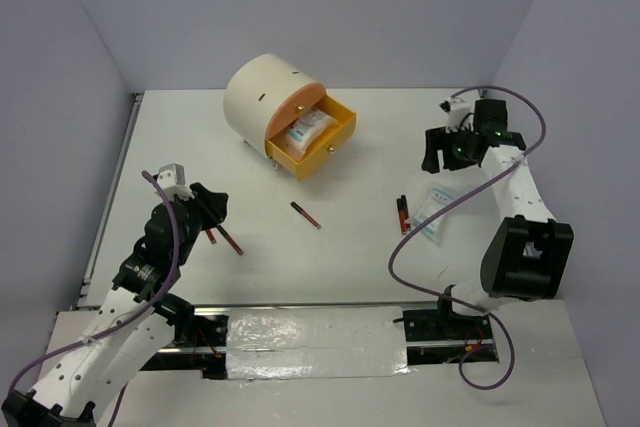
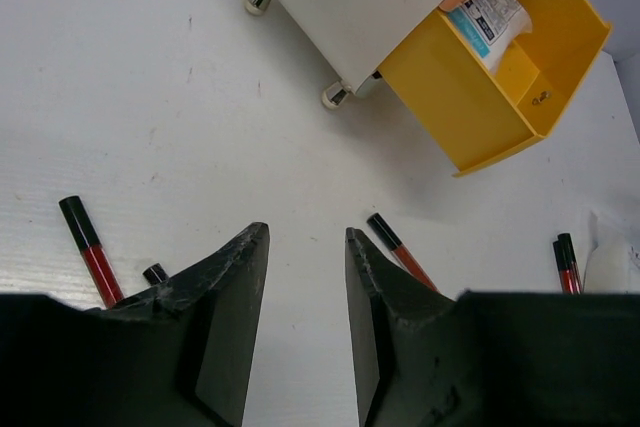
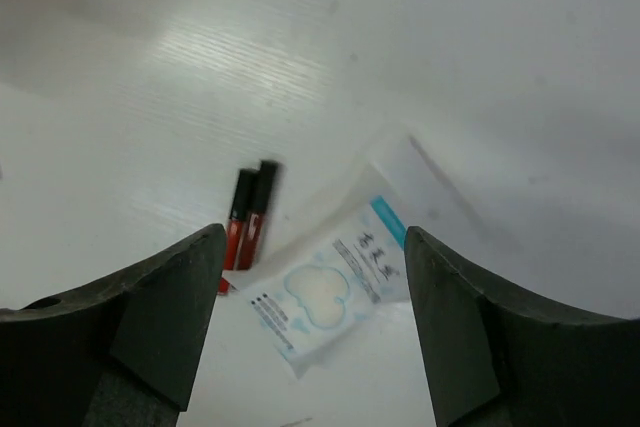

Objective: Organize the makeup

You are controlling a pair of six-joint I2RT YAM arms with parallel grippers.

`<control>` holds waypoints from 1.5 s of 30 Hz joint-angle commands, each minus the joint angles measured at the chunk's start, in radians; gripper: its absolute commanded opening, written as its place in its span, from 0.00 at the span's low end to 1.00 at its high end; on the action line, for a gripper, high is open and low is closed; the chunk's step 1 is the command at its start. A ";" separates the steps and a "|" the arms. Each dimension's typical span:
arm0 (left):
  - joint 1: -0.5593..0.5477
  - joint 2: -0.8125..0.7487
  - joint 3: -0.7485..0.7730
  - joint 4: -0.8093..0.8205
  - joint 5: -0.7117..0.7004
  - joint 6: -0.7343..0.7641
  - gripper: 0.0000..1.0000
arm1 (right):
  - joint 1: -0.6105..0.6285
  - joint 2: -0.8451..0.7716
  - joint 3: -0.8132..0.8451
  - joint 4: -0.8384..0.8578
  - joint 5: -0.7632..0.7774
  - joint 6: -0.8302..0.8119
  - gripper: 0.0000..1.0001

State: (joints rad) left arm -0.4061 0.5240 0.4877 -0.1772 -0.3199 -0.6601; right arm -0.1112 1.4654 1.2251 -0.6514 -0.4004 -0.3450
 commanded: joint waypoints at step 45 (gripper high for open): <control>0.006 -0.029 -0.008 0.039 0.008 -0.024 0.60 | -0.297 0.144 -0.044 0.046 -0.216 0.321 0.00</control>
State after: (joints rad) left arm -0.4061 0.4908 0.4641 -0.1650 -0.3092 -0.6857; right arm -0.4175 1.6722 1.0874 -0.6472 -0.5068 0.0753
